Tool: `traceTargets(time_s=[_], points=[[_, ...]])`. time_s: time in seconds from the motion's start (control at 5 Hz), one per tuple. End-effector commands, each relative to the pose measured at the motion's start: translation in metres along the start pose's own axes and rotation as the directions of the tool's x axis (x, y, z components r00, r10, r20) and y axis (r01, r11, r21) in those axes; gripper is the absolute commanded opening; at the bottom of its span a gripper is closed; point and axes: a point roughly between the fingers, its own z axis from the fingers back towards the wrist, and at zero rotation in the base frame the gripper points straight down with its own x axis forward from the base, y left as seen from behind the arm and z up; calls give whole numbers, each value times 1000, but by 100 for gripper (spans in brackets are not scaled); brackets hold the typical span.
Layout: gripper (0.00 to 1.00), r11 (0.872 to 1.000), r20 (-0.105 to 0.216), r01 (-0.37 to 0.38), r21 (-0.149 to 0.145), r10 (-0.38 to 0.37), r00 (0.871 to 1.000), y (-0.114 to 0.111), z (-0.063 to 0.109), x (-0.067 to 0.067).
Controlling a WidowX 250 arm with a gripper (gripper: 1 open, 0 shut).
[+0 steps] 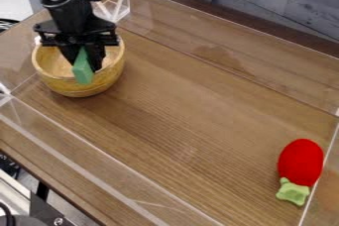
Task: Put the green stick in the brown bowl
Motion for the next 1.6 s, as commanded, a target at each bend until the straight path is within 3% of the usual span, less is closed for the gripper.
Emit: traceTargets(time_s=[0.0,0.4,0.8,1.2,1.4], points=[[0,1000,54,12,6,-12,998,6,6,15],[0,999,50,50,-4,-50,998,12,15,15],[0,998,56,-54,12,53,997,35,11,33],[0,999,53,-46,16,45,998,13,5,26],[0,995,57,-98,19,97,994,21,-3,27]])
